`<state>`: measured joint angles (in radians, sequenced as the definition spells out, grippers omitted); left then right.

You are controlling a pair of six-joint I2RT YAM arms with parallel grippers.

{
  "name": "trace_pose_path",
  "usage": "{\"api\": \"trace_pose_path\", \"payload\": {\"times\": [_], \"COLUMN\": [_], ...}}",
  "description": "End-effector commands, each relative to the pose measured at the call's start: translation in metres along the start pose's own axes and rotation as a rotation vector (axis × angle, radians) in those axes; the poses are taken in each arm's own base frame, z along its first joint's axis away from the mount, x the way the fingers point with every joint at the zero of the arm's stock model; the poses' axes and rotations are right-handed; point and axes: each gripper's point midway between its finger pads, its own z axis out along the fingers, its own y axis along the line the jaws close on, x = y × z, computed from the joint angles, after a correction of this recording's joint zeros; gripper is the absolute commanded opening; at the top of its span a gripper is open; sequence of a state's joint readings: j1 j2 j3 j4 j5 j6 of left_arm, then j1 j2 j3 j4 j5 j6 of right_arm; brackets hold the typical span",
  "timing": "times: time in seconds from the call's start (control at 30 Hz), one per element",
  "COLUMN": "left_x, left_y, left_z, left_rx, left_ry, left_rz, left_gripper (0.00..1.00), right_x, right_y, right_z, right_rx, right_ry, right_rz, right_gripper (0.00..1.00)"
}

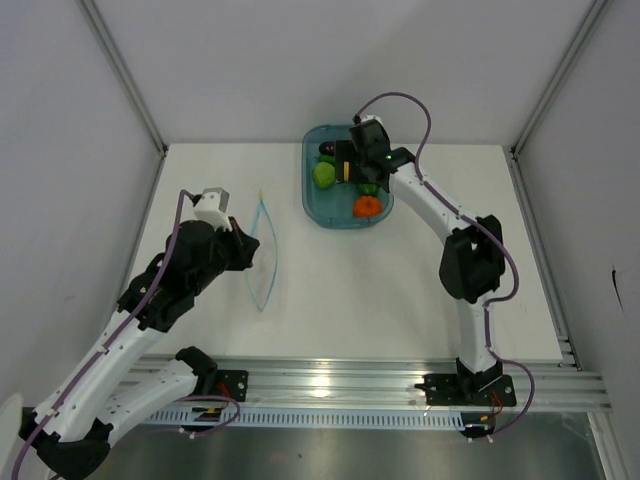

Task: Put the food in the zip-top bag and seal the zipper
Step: Pick up the fake vegetable from the bin.

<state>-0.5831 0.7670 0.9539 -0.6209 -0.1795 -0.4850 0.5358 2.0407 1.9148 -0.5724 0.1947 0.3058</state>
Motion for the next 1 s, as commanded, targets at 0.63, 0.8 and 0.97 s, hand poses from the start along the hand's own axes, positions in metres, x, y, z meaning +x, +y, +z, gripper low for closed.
{"api": "trace_pose_path", "payload": {"times": [0.63,0.8,0.97], "left_x": [-0.034,-0.047,-0.027], "left_y": [-0.014,-0.003,-0.005], "left_z": [-0.015,-0.017,0.006], "left_rx": [0.044,-0.040,-0.044], "left_ry": [-0.070,-0.080,0.036], "left_rz": [0.052,0.112,0.143], "left_gripper": [0.00,0.01,0.01], "right_x": [0.047,0.063,0.081], "right_y": [-0.044,-0.043,-0.046], "right_z": [0.079,0.083,0.087], "right_rx": [0.142,0.147,0.160], "right_ry": [0.173,0.216,0.269], "right_rz": [-0.121,-0.127,-0.121], "right_gripper": [0.96,0.96,0.95]}}
